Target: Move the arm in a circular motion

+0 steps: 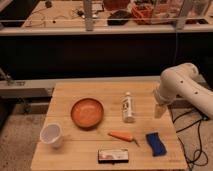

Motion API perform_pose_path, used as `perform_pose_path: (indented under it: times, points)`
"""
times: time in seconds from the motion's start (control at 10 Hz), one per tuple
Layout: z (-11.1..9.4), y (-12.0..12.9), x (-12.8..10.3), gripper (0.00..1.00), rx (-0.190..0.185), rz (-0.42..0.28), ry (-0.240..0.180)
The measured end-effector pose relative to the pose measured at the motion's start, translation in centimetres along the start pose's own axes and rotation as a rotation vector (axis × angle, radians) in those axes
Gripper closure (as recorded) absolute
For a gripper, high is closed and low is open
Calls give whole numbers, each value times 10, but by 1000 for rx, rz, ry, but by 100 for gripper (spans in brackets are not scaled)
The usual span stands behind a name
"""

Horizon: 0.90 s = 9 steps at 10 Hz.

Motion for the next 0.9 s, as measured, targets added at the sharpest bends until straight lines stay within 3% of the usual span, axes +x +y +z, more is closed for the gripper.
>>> perform_pose_path:
  times: [0.9]
  points:
    - [-13,49,-10,20,-6,-19,23]
